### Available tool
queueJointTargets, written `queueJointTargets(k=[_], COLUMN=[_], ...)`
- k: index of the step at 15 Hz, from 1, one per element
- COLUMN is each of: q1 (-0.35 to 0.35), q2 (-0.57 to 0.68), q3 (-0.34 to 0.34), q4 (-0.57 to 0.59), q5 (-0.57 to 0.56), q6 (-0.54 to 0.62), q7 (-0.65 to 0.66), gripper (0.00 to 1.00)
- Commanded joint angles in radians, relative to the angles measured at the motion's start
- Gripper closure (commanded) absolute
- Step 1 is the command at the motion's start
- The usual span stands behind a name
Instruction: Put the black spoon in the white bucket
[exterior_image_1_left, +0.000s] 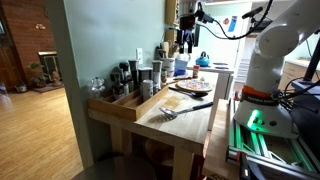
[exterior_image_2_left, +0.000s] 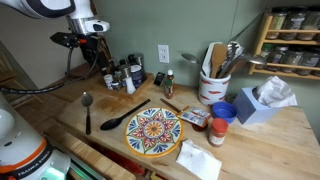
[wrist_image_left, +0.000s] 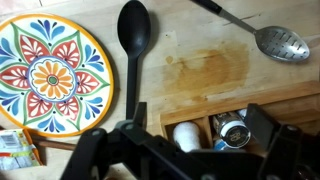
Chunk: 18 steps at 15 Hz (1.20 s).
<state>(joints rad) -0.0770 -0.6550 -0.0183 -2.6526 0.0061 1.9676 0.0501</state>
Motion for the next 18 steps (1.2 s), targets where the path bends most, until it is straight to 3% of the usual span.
queueJointTargets(k=[1, 7, 12, 14, 15, 18], q1=[0.004, -0.005, -0.027, -0.051, -0.067, -0.127], q2=[0.012, 0.059, 0.051, 0.041, 0.097, 0.118], q3=[-0.006, -0.020, -0.072, -0.103, -0.122, -0.194], q4=[0.000, -0.004, -0.095, -0.147, -0.093, -0.104], q5=[0.000, -0.005, 0.002, 0.020, 0.026, 0.039], q6=[0.010, -0.024, -0.094, -0.085, -0.094, -0.055], q7=[0.002, -0.009, -0.043, -0.041, -0.036, -0.049], gripper=[0.00, 0.00, 0.00, 0.00, 0.00, 0.00])
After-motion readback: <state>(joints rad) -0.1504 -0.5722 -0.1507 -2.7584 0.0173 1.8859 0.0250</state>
